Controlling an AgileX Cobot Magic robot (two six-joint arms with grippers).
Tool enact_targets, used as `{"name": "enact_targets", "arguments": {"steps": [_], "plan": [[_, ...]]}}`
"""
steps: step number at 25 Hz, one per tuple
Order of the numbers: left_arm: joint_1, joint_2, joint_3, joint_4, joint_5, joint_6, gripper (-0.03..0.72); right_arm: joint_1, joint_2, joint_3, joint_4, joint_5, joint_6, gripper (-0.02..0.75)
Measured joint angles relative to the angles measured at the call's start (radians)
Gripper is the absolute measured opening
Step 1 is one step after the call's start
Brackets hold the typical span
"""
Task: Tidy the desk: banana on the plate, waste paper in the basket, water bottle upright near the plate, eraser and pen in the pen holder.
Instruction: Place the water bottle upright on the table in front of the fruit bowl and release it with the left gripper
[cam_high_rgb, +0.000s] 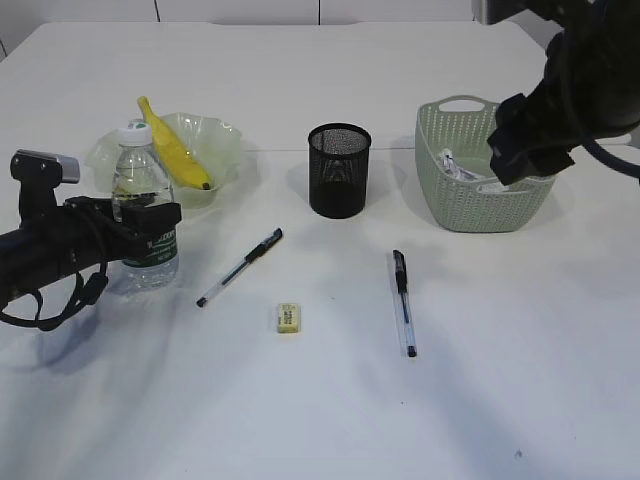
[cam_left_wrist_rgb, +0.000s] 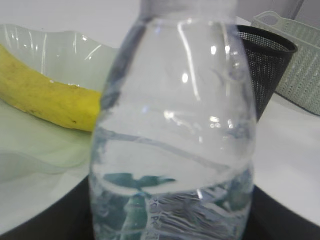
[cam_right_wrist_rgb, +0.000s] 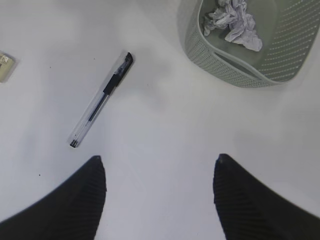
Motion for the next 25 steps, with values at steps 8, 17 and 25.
{"name": "enact_targets", "arguments": {"steps": [8,17,25], "plan": [[0.0,0.022,-0.006,-0.029,-0.035,0.046,0.41,0.0,0.0,0.0,0.0,0.0,0.0,0.501],[0.0,0.024,-0.006,-0.013,-0.038,0.083,0.454,0.0,0.0,0.0,0.0,0.0,0.0,0.501],[0.0,0.024,-0.006,-0.012,-0.038,0.085,0.494,0.0,0.0,0.0,0.0,0.0,0.0,0.501]]}}
